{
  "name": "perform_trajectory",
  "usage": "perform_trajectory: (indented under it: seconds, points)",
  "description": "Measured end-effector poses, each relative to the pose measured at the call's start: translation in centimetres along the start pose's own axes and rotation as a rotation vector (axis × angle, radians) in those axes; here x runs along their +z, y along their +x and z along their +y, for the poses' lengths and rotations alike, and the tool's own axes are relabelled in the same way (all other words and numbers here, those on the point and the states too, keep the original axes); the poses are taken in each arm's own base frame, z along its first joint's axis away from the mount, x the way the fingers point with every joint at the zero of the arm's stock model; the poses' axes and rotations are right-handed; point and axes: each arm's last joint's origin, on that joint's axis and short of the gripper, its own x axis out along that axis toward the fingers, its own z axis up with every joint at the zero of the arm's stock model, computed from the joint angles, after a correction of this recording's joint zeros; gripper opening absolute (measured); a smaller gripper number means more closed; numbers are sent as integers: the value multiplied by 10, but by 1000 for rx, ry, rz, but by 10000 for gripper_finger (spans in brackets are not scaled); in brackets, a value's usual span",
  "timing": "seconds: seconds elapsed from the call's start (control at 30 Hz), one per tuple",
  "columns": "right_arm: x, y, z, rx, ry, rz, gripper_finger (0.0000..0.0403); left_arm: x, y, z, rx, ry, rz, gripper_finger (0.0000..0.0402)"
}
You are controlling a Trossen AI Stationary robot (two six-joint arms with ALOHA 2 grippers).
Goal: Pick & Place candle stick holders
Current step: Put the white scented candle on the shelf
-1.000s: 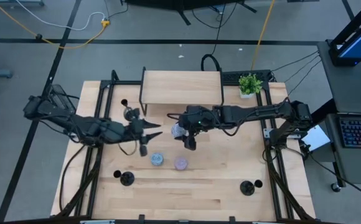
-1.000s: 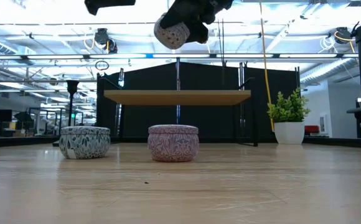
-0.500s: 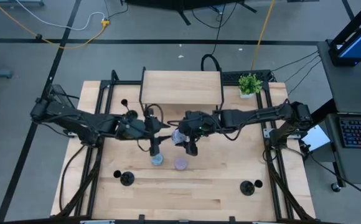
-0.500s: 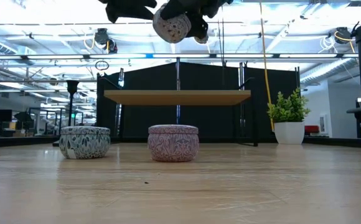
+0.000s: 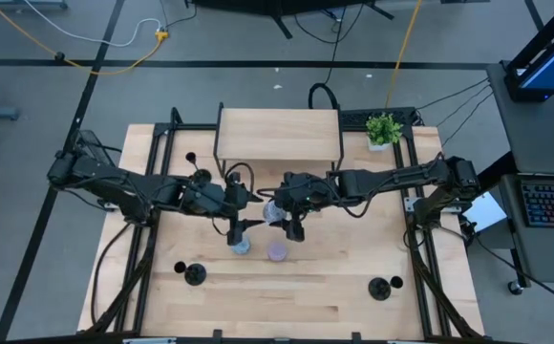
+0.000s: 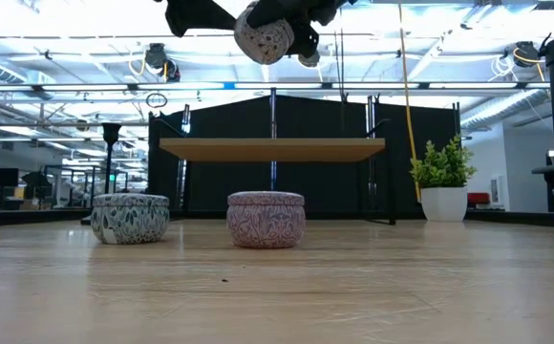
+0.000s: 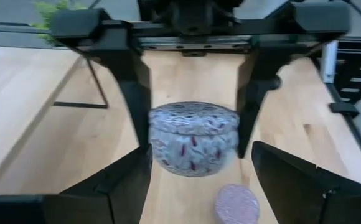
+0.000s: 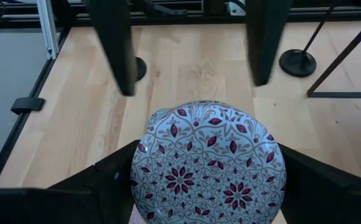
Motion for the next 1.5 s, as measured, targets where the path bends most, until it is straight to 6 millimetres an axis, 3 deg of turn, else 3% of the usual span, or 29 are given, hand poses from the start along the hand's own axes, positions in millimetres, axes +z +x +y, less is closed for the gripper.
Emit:
perform_trajectory:
  seconds: [0.47,0.97,1.3,1.5]
  points:
    - [-1,0,1,50,1,9,295,-5,8,-2,65,149,29,299]
    - [1,-1,-16,163,105,15,295,-7,4,-14,184,611,53,299]
    - [6,-3,-21,280,212,-13,295,-18,28,-24,232,788,109,299]
    - [4,-3,-20,278,231,8,295,-13,31,-28,289,802,53,299]
